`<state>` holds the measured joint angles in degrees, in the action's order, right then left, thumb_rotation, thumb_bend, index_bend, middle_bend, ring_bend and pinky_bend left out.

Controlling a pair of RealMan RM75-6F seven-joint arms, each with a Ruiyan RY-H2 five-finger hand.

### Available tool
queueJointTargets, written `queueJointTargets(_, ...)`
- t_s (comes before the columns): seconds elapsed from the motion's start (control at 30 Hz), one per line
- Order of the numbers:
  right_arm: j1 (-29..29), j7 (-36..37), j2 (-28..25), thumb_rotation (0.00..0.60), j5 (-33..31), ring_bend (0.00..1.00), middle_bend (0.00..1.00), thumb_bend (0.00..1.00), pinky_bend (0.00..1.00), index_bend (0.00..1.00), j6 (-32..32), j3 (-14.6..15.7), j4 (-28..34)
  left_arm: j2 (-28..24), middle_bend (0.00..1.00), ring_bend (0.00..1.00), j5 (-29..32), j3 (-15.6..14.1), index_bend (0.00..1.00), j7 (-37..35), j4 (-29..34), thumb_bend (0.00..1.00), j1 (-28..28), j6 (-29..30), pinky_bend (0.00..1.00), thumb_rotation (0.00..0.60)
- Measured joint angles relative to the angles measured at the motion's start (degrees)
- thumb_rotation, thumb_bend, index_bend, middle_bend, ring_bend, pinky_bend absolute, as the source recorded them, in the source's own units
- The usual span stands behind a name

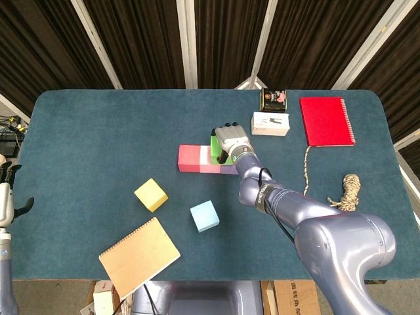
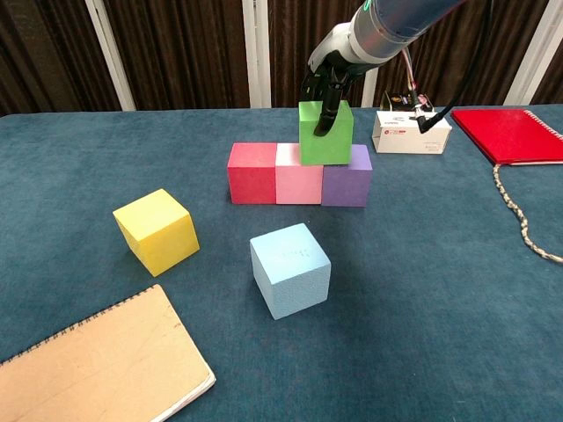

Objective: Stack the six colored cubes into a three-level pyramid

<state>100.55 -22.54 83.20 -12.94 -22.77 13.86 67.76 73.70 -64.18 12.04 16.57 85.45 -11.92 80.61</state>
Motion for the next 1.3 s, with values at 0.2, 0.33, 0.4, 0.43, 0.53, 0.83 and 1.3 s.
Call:
queueJointTargets(0.2, 0.4, 0.6, -0.3, 0.6, 0.2, 0.06, 0.18, 0.34, 0.0, 0.22, -0.1, 0.5, 0.5, 0.1, 0.08, 0.0, 0.0, 0.0, 0.18, 0.1, 0.0, 0.31, 0.0, 0.0, 0.0, 0.6)
queueJointTargets(0.33, 0.6, 0.9, -0.4, 0.6, 0.6, 0.06, 0.18, 0.34, 0.0, 0.22, -0.3, 0.6, 1.0, 0.2, 0.08, 0.0, 0.1, 0.1, 0.18, 0.1, -0.1, 0.31, 0.0, 0.1, 0.0, 0.6)
queueJointTargets(0.4, 0.7, 1.1, -0.5, 0.6, 0.8, 0.05, 0.18, 0.34, 0.0, 0.22, -0.5, 0.6, 1.4, 0.2, 0.08, 0.0, 0.2, 0.2, 0.18, 0.0, -0.2, 0.31, 0.0, 0.2, 0.0, 0.6)
queueJointTargets(0.43, 0.7, 1.1, -0.6, 0.6, 0.9, 0.05, 0.18, 0.34, 0.0, 0.22, -0.5, 0.6, 1.5, 0.2, 0.08, 0.0, 0.2, 0.2, 0.18, 0.0, -0.2, 0.31, 0.0, 0.2, 0.0, 0.6)
queueJointTargets(0.53, 0.8, 1.4, -0.8, 0.6, 1.3, 0.05, 0.18, 0.34, 0.0, 0.22, -0.6, 0.6, 2.1, 0.3, 0.08, 0.0, 0.1, 0.2, 0.18, -0.1, -0.2, 0.31, 0.0, 0.4, 0.0, 0.6)
queueJointTargets(0.83, 1.1, 2.2, -1.7, 0.6, 2.3, 0.04, 0.18, 0.34, 0.0, 0.22, -1.8, 0.1, 3.8, 0.3, 0.08, 0.0, 0.1, 0.3, 0.18, -0.3, -0.2, 0.31, 0.0, 0.3, 0.0, 0.6)
queueJointTargets(1.3, 1.1, 2.7, -3.6, 0.6, 3.1, 0.02, 0.13, 0.34, 0.0, 0.17, -2.5, -0.5, 6.7, 0.5, 0.08, 0.0, 0.1, 0.5, 0.18, -0.5, -0.5, 0.31, 0.2, 0.8, 0.0, 0.6)
